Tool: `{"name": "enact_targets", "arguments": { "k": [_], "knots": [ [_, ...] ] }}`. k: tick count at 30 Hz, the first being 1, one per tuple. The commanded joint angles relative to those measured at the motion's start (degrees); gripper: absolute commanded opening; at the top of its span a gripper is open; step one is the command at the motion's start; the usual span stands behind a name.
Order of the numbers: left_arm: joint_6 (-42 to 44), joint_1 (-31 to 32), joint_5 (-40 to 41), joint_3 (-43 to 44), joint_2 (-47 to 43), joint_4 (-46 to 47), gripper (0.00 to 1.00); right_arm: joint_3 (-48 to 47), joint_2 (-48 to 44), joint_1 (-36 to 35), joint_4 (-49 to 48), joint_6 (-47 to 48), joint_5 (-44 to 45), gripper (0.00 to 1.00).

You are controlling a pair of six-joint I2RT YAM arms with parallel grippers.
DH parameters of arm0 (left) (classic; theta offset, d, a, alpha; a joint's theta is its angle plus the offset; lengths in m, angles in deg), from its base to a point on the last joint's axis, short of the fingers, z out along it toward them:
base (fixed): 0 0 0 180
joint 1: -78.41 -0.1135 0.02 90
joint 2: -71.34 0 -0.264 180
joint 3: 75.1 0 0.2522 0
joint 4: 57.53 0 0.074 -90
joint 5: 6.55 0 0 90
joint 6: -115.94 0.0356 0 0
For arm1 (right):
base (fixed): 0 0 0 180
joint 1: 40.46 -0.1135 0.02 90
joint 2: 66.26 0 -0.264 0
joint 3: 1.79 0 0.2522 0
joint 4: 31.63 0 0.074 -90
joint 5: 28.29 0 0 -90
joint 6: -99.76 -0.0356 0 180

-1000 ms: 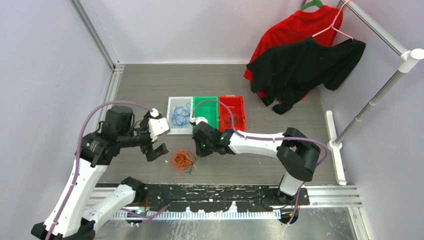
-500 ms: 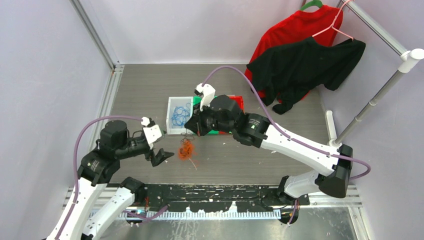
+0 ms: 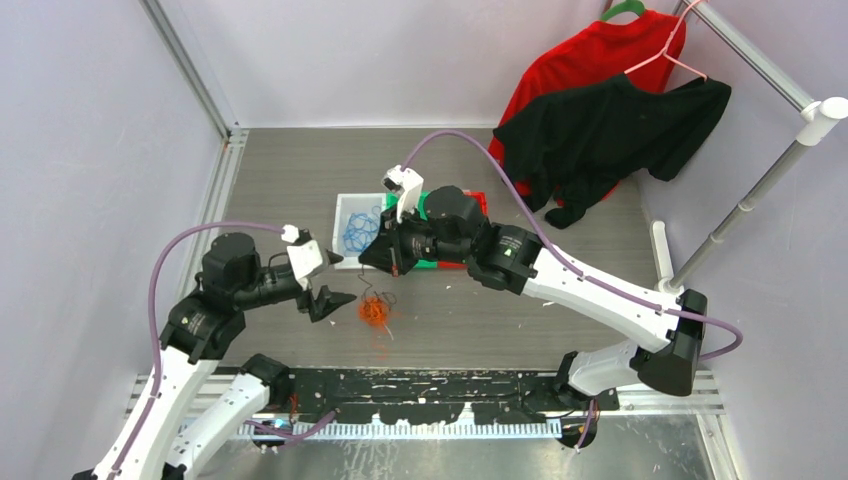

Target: Untangle the cables

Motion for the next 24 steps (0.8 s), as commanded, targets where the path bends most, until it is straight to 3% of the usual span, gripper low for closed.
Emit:
{"name": "enact_targets", "arguments": {
  "k": [1,7,13,16,18,20,22,24],
  "knots": [
    [-5.82,0.41,-0.91,-1.38,1.54,7.19,0.72,-4.20,-1.21,-0.26,-6.58,-2.09,-4.56,0.01],
    [-10.17,0.55,-2.96,-1.17,2.66,9.26,0.62,-4.20,-2.12,-0.28,-8.01,-3.18,-5.56,0.01],
    [-11.58,0.64,-1.45,-0.73,2.86,9.89,0.16,-3.20,-2.71,-0.35,-9.76,-3.95,-5.84,0.01],
    [-12.43,0.63,-0.54,0.77,2.78,9.76,0.00,-1.32,-4.09,-0.28,-11.15,-4.18,-4.29,0.02],
    [-12.92,0.64,-0.69,2.15,2.85,9.38,0.00,1.38,-6.24,-0.28,-12.22,-4.17,-0.31,0.16],
    [-13.56,0.64,-1.47,4.05,3.02,9.04,0.00,6.65,-9.32,-0.32,-14.11,-3.71,3.49,0.39],
    [-14.31,0.64,-1.78,6.17,3.31,9.10,0.00,11.92,-12.69,-0.26,-16.39,-3.39,7.59,0.56],
    [-14.97,0.65,-1.67,8.61,4.02,9.07,0.00,16.71,-15.12,-0.20,-18.22,-2.12,9.60,0.66]
  ]
}}
